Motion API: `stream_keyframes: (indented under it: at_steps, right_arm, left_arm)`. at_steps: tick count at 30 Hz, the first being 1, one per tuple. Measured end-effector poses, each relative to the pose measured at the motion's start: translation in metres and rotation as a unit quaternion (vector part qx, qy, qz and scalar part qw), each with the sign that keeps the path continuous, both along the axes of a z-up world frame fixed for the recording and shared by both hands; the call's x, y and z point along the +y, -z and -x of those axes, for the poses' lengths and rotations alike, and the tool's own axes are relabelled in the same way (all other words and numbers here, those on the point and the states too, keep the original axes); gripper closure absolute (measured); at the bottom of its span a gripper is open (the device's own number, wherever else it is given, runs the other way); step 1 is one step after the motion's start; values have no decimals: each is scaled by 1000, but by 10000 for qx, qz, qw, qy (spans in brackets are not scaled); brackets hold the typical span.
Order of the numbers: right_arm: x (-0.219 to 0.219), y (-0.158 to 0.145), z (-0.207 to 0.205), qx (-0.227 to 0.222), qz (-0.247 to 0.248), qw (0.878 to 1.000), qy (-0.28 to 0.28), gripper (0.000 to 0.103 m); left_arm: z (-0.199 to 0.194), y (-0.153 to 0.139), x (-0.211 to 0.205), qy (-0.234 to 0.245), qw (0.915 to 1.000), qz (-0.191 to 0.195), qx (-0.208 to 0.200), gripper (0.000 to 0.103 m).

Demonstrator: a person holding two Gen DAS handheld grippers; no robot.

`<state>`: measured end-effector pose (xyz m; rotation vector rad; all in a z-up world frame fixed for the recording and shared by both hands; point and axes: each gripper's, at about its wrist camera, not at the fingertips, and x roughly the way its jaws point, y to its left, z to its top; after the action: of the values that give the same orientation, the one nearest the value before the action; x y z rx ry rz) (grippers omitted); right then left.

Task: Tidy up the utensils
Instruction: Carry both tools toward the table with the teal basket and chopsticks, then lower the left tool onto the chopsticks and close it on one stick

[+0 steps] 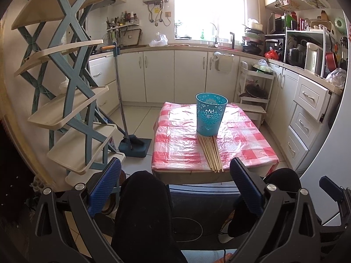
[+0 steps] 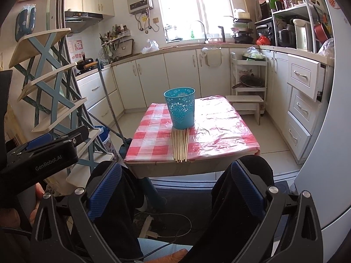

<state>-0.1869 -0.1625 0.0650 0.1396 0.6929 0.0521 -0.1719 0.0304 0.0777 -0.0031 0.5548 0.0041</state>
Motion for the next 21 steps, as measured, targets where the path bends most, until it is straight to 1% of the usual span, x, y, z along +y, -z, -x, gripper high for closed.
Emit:
stream_keyframes:
  at_steps: [7,12,17,21]
  right_arm:
    - [3,2,0,5,12,10000,-33,7]
    - [3,3,-6,28,27,9999,-98,7]
    - [4,14,-28,172,-7,9996,-209,7]
    - [1,28,-57,302,-20,9992,-277,7]
  left_arm:
    - [0,0,0,-2,10000,7,10,8]
    - [-8,4,-1,-14,9999,-6,100,8]
    - [-32,13,-4,-54,9994,-39,326,8]
    - [-62,24,-8,-65,9987,-76,508,8]
